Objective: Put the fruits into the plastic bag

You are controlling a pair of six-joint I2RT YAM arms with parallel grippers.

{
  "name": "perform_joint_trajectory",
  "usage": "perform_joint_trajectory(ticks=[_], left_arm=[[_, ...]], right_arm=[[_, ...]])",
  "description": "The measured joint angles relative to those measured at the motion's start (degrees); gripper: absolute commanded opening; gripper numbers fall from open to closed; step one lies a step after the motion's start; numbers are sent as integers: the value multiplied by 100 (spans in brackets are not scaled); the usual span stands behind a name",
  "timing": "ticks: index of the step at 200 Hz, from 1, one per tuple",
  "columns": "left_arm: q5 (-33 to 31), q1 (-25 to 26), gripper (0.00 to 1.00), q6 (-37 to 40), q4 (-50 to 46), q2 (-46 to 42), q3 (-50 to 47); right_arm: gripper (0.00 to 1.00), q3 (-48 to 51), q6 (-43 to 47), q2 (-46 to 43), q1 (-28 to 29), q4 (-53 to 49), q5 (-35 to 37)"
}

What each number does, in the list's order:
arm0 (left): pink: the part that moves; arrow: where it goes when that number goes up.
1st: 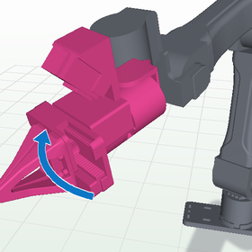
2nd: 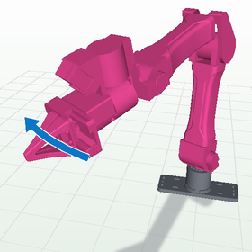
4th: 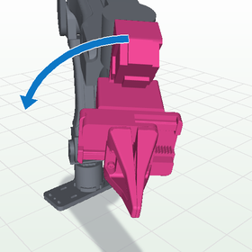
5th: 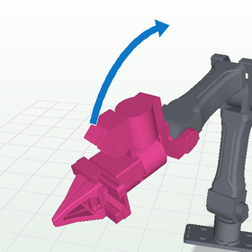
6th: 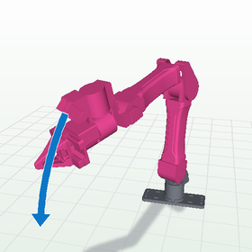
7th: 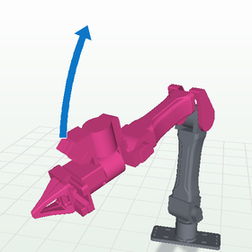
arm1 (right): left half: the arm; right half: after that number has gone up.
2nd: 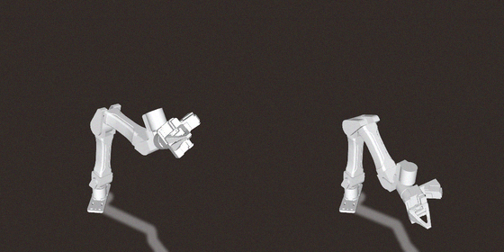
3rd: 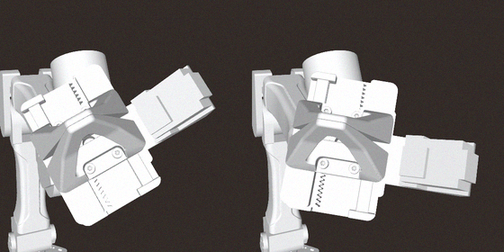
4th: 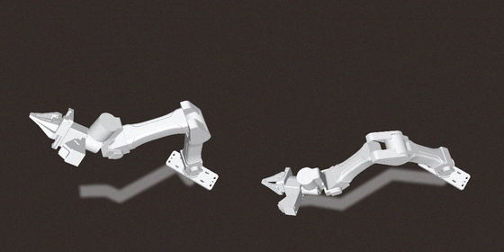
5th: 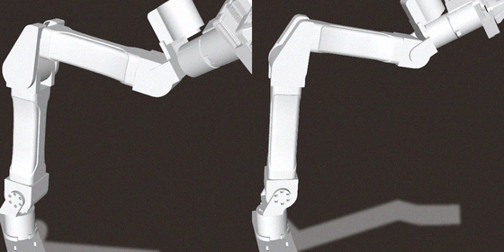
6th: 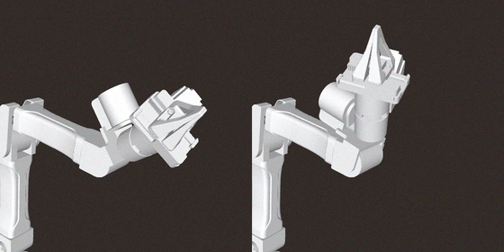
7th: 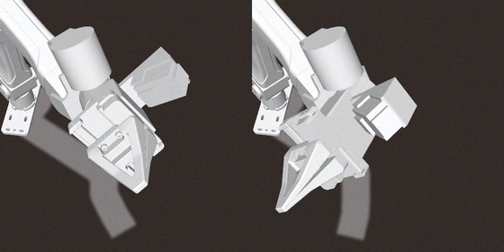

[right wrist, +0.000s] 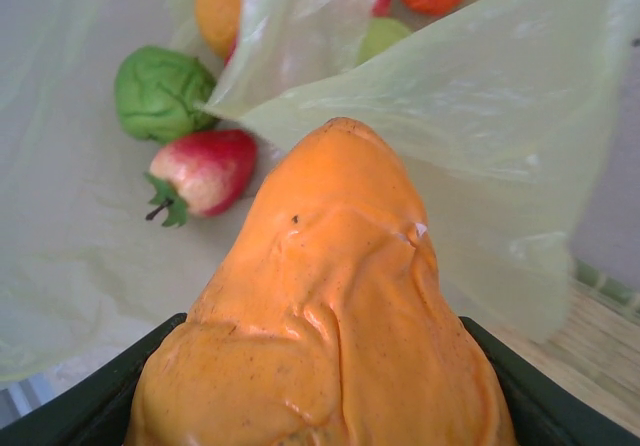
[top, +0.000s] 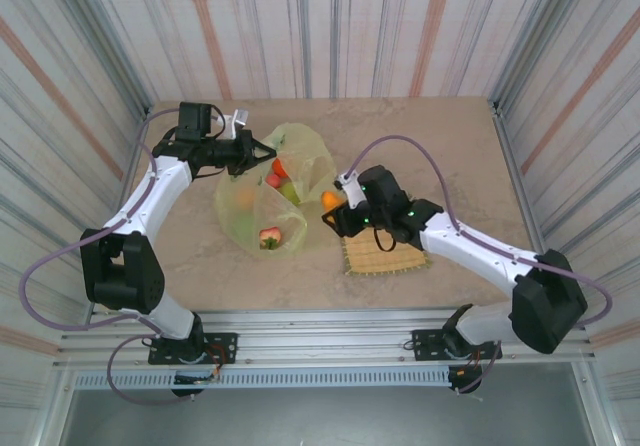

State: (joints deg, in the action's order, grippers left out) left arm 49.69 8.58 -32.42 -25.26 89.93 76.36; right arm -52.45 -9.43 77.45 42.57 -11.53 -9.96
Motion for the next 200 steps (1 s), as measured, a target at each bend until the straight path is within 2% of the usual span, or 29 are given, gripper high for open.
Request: perform_joint_trajectory(ticks=[81,121,200], left_arm=[[2,0,0,0,0,0,0],[2,0,0,2,0,0,0],[2,0,0,0,0,0,0]], right_arm=[[62,-632,247,1327,625,385,-61],[61,-1233,243,2124,662,627,-39],[62,-1648,-188,2833,667,1537,411]])
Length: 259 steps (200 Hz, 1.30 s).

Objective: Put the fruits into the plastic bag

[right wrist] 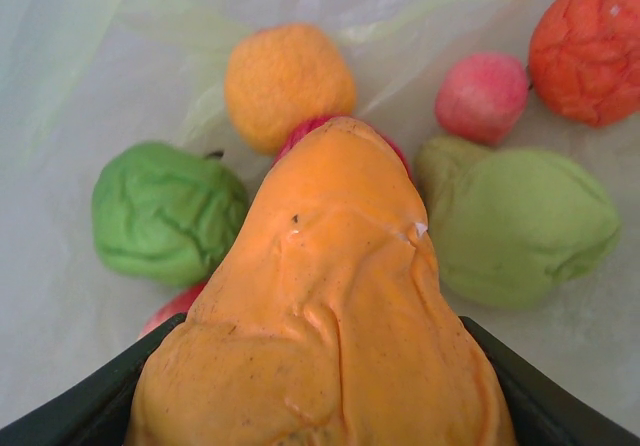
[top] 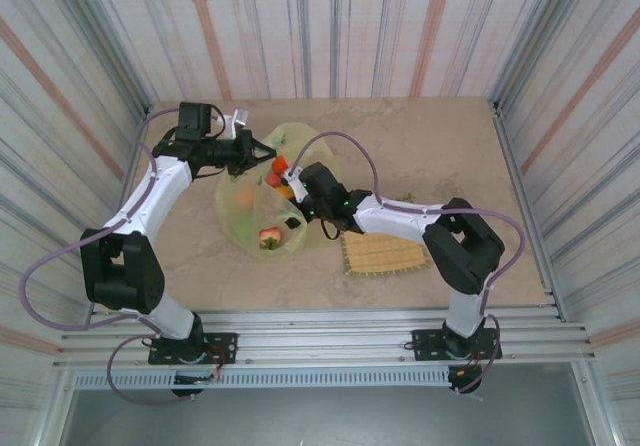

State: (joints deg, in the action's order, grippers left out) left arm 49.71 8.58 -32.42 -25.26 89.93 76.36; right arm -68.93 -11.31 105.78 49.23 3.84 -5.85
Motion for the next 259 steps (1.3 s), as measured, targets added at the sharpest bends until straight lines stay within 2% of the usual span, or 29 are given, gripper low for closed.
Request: perform_joint_trajectory(ticks=[85,141,259], left_arm=[[0,0,0,2,0,0,0],[0,0,0,0,2,0,0],[2,0,0,-42,2,0,0]], right_arm=[[62,-785,-1003,833,0,581,1012],[63,-1117,-1467,1322,0,868,1364],[82,-1360,-1829,1617,-20,986,1401]])
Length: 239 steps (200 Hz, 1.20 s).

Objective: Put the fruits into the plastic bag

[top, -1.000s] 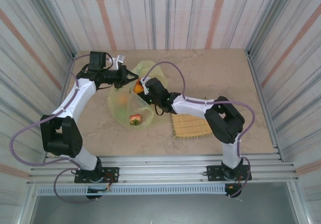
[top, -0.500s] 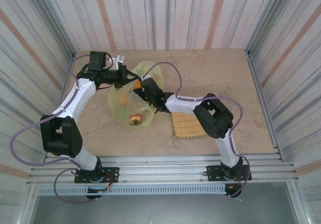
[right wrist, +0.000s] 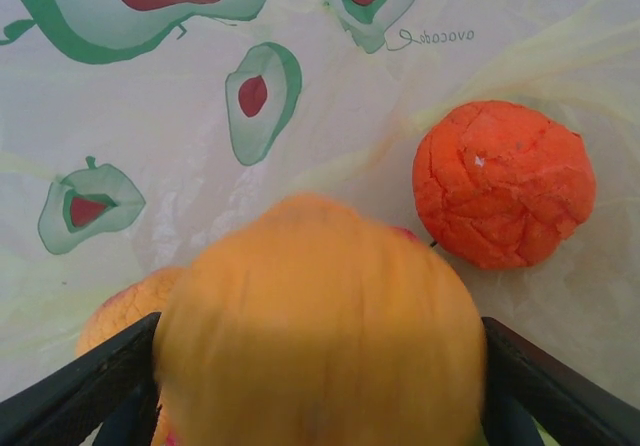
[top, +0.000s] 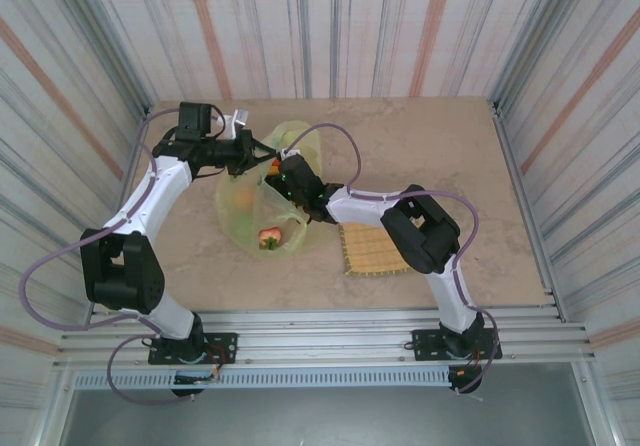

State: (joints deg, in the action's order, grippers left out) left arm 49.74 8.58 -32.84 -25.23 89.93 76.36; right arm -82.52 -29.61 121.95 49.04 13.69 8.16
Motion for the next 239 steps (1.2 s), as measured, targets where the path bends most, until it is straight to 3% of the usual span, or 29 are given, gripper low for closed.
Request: perform_joint_trajectory(ticks=[96,239], left_arm=[[0,0,0,0,2,0,0],[-4,0,0,0,0,0,0]], right_arm=[[85,168,4,-186,-4,-20,-212],[73,2245,876,-2288,-4,-317,-699]])
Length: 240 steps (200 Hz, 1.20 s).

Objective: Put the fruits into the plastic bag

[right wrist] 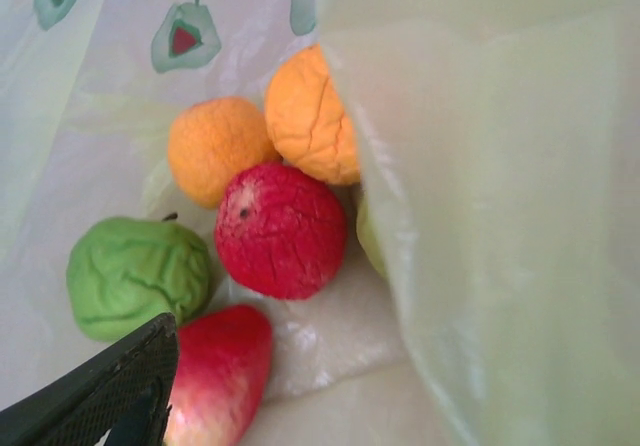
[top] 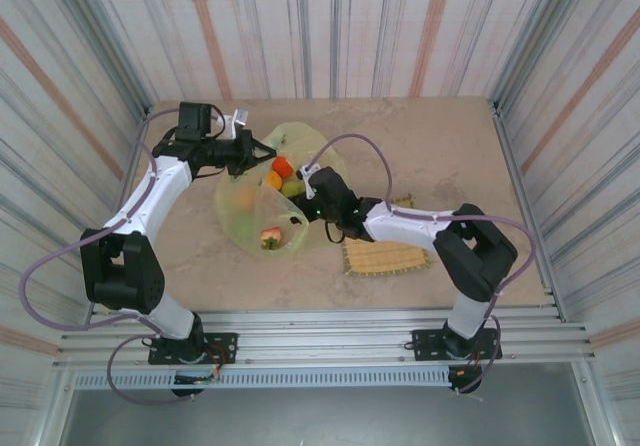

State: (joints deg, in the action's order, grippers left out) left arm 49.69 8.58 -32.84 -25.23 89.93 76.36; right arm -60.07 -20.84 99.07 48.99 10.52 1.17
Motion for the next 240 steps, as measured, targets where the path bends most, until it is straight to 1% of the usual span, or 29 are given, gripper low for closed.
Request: perform_joint_trajectory(ticks=[91,120,167,188,240], left_arm=[[0,-2,0,0,-2,0,0],[0,-2,0,0,-2,0,0],[0,0,0,0,-2,0,0],[0,-2,0,0,-2,0,0],[0,-2,0,0,-2,0,0]], right_arm=[[67,1047,730,-1523,-37,-752,-160],[65,1198,968,-2094,-96,-984,-264],[66,1261,1399,-2951,-240,-1340,-267],[66,1215,1626,-3123,-330,-1539,-225],[68,710,2216,-3134,-472,-2107,-107]])
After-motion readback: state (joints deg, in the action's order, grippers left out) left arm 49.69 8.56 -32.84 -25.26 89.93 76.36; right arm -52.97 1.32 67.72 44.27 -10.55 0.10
